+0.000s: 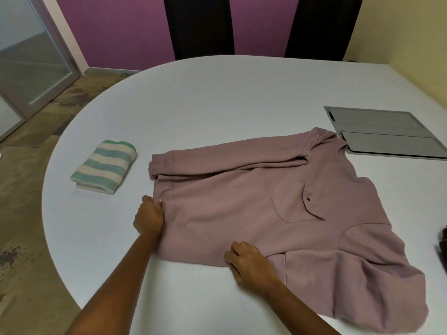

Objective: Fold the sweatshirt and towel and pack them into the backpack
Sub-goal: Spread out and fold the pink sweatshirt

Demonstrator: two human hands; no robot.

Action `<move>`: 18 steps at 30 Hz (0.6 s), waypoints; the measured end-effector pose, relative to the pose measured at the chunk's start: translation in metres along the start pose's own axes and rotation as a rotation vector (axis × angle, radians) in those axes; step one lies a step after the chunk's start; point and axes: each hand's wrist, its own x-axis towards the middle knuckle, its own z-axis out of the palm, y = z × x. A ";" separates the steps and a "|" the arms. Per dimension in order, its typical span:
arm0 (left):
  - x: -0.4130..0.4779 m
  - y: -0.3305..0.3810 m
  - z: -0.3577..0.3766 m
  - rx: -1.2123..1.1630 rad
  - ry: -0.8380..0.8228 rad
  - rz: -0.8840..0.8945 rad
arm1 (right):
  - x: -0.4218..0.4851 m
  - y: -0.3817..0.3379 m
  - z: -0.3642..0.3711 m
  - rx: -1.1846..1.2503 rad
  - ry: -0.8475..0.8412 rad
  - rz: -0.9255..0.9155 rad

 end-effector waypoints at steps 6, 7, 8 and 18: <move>-0.030 -0.038 -0.007 0.223 -0.009 0.128 | -0.018 -0.009 -0.001 0.049 -0.005 0.079; -0.032 -0.043 -0.008 0.282 -0.013 0.158 | -0.020 -0.009 -0.003 0.058 -0.016 0.076; -0.035 -0.046 -0.010 0.329 -0.016 0.179 | -0.021 -0.008 -0.007 0.065 -0.029 0.072; -0.067 -0.025 0.005 0.349 0.219 0.894 | -0.089 0.017 -0.042 0.000 -0.039 0.206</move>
